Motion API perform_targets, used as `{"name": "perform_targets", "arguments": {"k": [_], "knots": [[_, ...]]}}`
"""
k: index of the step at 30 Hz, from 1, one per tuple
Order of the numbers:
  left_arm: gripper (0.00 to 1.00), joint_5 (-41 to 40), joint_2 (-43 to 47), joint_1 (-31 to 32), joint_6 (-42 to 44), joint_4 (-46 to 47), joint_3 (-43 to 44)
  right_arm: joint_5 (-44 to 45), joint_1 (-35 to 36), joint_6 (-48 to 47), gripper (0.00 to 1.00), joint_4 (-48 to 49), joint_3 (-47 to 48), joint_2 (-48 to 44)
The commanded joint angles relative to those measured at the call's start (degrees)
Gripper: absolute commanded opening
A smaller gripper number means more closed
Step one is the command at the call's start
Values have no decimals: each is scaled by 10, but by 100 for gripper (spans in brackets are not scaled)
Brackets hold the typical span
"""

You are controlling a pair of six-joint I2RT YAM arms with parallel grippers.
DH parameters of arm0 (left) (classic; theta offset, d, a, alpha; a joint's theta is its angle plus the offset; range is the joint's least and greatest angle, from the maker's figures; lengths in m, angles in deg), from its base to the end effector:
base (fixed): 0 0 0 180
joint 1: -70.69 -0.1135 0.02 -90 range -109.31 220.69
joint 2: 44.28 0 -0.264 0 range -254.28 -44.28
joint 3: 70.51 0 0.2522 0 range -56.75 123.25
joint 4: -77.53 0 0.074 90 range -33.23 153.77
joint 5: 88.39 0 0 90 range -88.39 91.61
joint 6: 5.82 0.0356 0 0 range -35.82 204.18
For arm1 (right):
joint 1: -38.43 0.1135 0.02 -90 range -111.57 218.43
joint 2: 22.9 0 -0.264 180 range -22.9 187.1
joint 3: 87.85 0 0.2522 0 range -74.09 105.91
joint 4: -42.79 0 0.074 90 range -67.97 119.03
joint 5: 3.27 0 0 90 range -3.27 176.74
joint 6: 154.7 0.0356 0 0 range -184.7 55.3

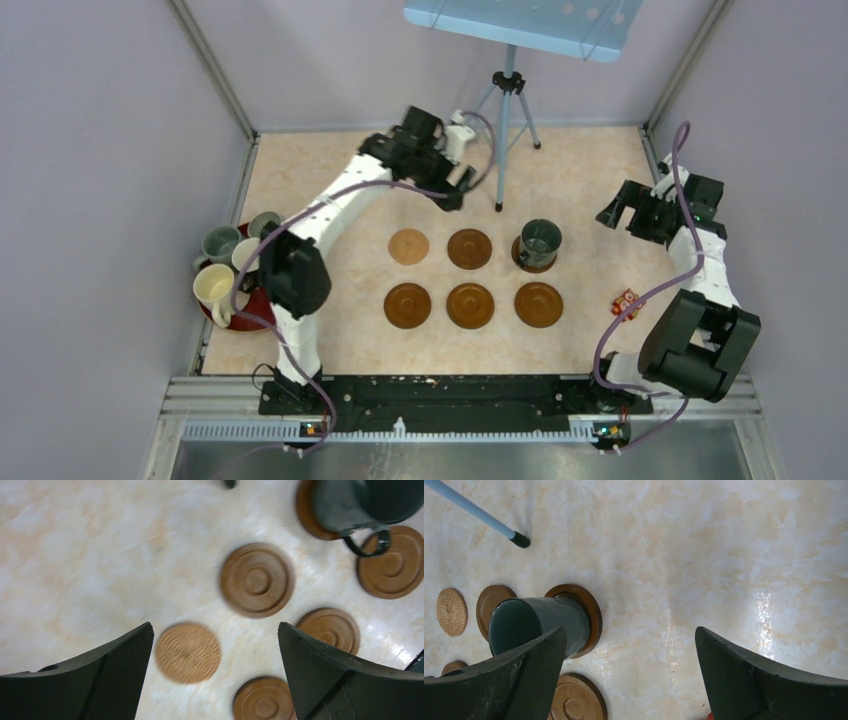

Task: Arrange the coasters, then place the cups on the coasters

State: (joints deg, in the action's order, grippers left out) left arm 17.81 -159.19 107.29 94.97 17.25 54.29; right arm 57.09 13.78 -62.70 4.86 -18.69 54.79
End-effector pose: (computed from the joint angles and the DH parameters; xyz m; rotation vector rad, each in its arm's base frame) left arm 0.3542 -0.2755 0.3129 1.1111 2.2161 -0.5426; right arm 0.2667 -0.1030 0.2580 0.2902 2.2672 0.4114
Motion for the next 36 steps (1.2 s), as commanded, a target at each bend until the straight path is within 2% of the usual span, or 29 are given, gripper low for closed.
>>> {"name": "perform_targets", "arguments": {"k": [1,8,19,23,29,34,36], "knots": [[99,23,117,-94,-2,-10,-65,-52,-5,-37,99,26,-8,-28],[99,48,271,-252,35,-50,-199,-104,-5,-62,99,11,1,-10],[99,18,472,-533,123,-149,-340,-147,-3,-64,99,8,9,18],[98,31,501,-662,203,-186,-377,-157,-2,-64,99,5,10,15],[91,46,530,-814,318,-202,-423,-162,-3,-65,99,5,7,8],[79,93,499,-946,414,-205,-465,-167,-3,-67,99,4,6,7],[74,98,482,-966,435,-209,-479,-168,-3,-66,99,3,7,8]]}}
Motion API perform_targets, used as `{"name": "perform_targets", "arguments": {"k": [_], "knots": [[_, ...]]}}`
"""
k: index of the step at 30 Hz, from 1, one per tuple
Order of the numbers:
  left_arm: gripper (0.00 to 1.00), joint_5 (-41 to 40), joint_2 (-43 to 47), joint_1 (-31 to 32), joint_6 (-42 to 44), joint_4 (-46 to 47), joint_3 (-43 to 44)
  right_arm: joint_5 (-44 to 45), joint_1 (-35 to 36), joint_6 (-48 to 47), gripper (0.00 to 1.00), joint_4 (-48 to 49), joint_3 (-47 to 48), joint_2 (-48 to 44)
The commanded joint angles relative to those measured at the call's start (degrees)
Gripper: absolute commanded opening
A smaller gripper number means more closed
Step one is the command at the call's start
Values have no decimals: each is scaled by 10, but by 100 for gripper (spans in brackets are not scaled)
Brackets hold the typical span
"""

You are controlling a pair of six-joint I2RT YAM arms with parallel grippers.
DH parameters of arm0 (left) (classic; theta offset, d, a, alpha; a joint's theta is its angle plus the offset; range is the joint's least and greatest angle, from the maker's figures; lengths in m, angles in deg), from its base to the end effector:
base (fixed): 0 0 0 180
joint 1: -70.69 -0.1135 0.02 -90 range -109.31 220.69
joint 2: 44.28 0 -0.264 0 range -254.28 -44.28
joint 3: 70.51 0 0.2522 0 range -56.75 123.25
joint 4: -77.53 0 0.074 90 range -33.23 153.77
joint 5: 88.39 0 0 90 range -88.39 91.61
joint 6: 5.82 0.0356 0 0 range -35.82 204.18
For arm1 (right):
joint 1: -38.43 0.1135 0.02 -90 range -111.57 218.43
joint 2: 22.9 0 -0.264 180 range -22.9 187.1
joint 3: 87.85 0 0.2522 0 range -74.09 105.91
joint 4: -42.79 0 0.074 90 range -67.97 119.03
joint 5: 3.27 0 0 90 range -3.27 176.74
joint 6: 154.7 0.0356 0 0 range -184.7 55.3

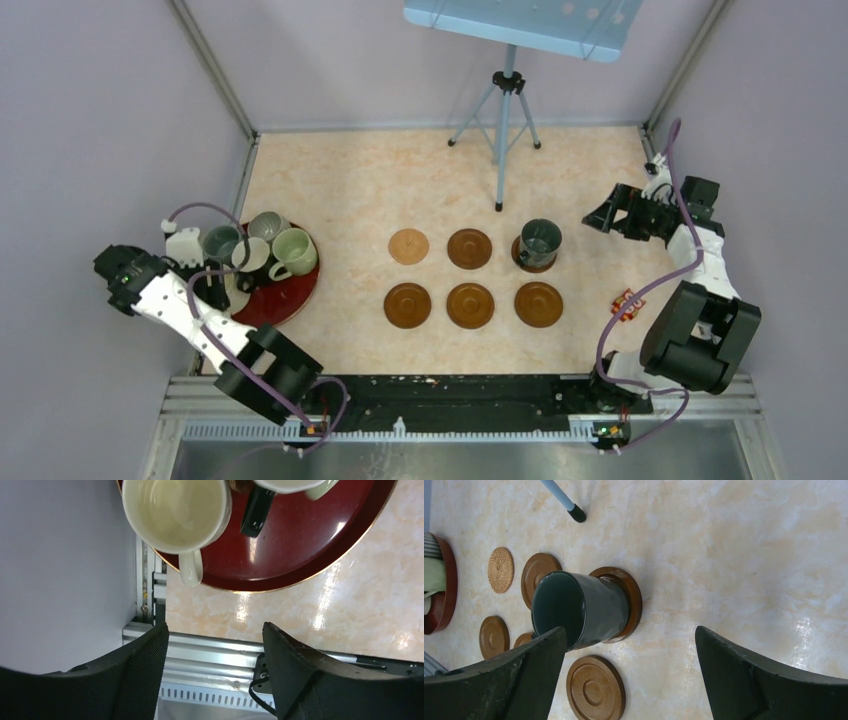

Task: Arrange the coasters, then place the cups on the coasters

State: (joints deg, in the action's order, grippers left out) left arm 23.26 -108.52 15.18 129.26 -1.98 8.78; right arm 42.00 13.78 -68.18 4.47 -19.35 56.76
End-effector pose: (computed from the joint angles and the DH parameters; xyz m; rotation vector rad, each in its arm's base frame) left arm 0.1212 0.1533 0.3201 -0.1226 2.5684 0.1341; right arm 0.2691 -0.0959 0.2489 0.0756 2.2213 0.6799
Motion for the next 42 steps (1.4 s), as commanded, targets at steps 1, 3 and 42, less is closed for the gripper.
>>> {"name": "perform_targets", "arguments": {"k": [1,3,42], "knots": [[73,45,-26,-49,99,-12,-35,-17,-3,-10,99,7,13,-12],[72,38,-19,-50,105,15,-62,-16,-2,-10,99,7,13,-12],[53,111,-141,-60,83,292,-198,-11,-3,-9,99,8,7,-9]]}}
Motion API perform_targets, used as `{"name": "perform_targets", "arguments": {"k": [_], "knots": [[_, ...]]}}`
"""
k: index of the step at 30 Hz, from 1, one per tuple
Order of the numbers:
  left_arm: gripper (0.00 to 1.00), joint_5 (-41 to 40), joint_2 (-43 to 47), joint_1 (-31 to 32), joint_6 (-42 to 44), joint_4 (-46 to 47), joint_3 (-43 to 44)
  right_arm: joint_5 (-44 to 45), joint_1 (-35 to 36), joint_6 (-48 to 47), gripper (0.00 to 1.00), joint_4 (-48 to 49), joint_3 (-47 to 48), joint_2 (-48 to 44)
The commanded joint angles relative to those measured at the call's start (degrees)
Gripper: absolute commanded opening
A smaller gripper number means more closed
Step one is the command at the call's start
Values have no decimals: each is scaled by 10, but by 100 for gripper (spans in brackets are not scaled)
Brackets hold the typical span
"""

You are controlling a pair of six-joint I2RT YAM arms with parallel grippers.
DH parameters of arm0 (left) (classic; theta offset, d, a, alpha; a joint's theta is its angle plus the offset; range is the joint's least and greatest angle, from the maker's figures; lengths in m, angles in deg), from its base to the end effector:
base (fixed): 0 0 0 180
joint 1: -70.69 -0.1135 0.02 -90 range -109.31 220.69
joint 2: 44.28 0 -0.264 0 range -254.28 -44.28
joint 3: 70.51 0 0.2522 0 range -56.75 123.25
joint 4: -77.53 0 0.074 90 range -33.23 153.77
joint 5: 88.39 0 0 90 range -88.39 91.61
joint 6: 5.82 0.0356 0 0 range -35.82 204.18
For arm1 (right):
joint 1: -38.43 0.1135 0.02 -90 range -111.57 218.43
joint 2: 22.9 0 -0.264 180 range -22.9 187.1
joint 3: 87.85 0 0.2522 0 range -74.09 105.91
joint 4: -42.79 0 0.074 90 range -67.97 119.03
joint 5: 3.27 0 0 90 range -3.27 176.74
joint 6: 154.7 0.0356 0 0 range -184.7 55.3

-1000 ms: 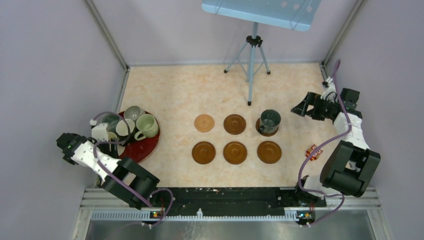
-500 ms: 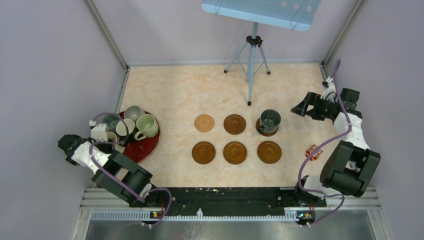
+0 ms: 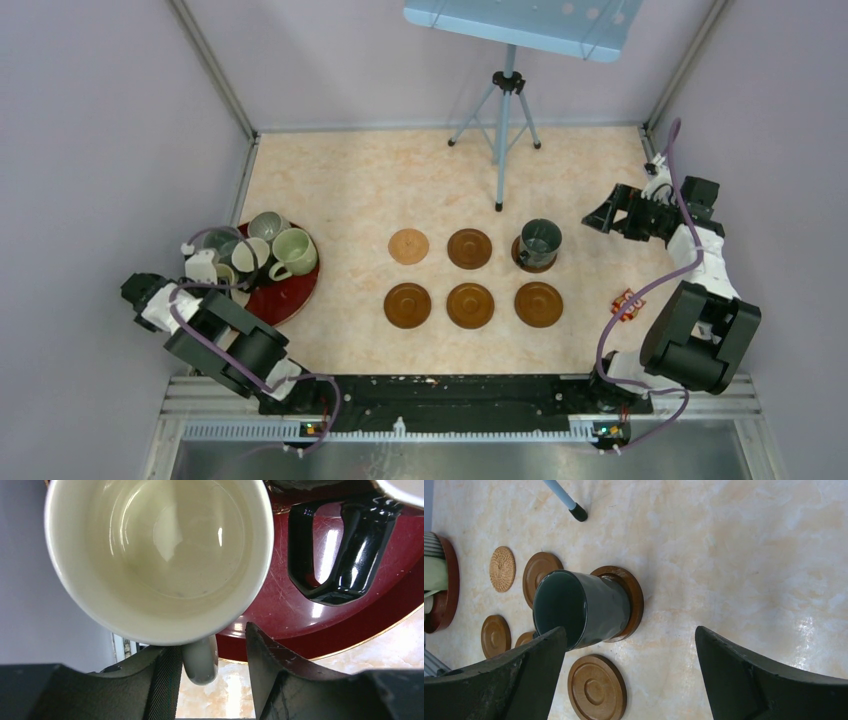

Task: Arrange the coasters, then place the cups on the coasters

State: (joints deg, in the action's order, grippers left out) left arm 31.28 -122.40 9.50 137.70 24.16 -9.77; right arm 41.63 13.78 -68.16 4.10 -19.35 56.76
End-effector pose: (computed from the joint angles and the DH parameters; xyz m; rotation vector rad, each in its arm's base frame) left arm 0.1315 0.2026 0.1974 -0.0558 2.5321 -0.0002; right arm 0.2686 -0.0955 0.2486 0.0763 2.2234 0.6908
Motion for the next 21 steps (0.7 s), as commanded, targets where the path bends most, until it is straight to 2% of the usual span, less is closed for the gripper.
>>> {"name": "perform_targets", "arguments": {"k": [1,6,10,15,21], "knots": [[53,30,-3,-4,-3,37,-15,-8,-3,-9,99,11,7,-9],[50,23,-17,-4,-13,63,-29,-7,-3,-10,99,13,5,-8],[44,26,-21,-4,-26,77,-32,-7,-3,-10,99,14,5,-6],[33,30,0,-4,-31,68,-27,-5,-2,-13,99,11,4,-5],[12,42,61,-4,-32,38,-15,-7,-3,-14,99,12,3,-5]]}}
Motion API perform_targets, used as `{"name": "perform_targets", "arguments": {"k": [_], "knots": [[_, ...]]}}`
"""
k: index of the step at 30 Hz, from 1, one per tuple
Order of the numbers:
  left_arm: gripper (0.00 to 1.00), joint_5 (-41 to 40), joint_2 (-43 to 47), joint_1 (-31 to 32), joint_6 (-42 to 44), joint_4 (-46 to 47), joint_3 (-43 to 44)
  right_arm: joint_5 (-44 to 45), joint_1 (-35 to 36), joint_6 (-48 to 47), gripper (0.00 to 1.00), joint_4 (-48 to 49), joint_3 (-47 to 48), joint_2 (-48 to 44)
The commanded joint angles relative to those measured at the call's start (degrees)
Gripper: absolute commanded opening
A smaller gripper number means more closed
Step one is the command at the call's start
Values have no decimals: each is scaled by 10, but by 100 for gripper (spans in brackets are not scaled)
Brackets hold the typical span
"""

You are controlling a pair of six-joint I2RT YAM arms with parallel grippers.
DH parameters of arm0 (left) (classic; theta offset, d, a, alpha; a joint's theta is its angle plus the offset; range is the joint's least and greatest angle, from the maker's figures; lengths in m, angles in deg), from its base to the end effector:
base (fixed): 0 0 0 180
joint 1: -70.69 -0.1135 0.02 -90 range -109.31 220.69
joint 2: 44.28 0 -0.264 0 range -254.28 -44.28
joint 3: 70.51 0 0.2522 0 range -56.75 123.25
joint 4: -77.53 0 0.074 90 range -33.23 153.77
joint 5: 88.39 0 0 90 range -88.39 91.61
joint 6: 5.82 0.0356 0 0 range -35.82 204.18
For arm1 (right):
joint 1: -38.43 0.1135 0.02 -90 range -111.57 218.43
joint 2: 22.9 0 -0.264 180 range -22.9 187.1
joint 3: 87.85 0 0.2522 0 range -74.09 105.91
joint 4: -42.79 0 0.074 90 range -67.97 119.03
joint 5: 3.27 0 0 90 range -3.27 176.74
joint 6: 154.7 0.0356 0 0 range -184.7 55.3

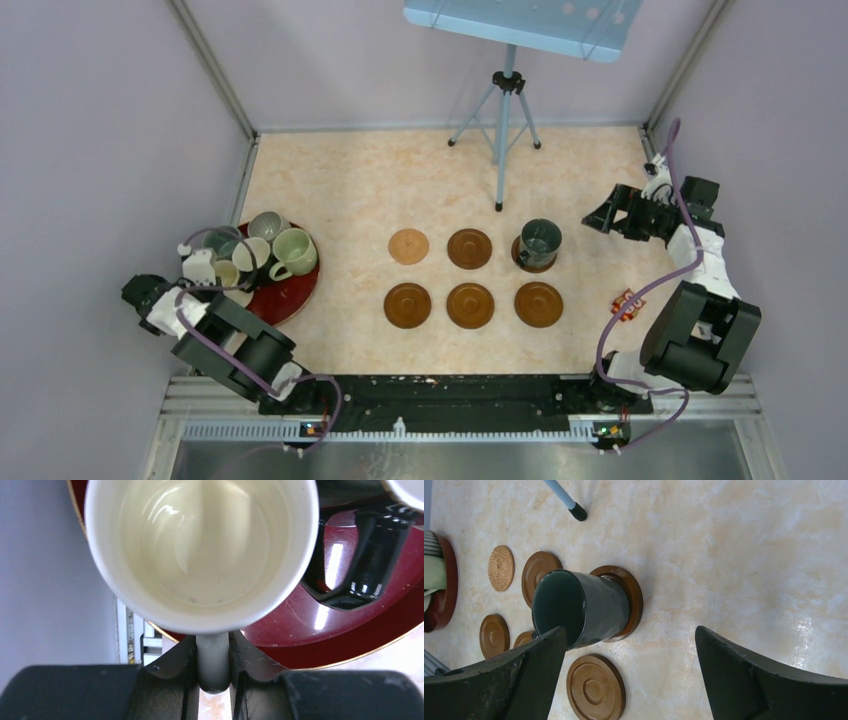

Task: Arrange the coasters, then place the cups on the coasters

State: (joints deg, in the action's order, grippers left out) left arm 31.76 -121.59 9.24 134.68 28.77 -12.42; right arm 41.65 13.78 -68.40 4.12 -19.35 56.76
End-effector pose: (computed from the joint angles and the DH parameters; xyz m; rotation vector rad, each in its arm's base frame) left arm 0.1301 0.2018 0.1909 -0.1080 2.4987 0.0263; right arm 0.2686 -0.0955 0.2486 0.0716 2.2228 0.6879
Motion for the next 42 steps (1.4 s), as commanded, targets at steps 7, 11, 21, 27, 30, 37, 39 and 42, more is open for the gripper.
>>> {"name": "perform_targets", "arguments": {"k": [7,11,21,27,30,37,39,42], "knots": [[0,44,83,-1,-41,-41,61,-8,-3,-16,99,9,3,-6],[0,46,99,-2,-60,-48,80,-9,-3,-16,99,9,2,-8],[0,91,152,-1,-92,-70,133,-11,-3,-16,99,9,1,-6],[0,133,152,17,-129,-87,202,-13,-3,-15,99,10,1,-5],[0,131,138,62,-151,-98,233,-15,-3,-14,99,10,1,-4],[0,38,121,264,-248,-59,272,-14,-2,-14,99,10,0,-3],[0,16,108,323,-279,-42,284,-13,-3,-13,99,10,0,-3],[0,-10,87,414,-321,-18,300,-12,-3,-13,99,12,-1,-3]]}}
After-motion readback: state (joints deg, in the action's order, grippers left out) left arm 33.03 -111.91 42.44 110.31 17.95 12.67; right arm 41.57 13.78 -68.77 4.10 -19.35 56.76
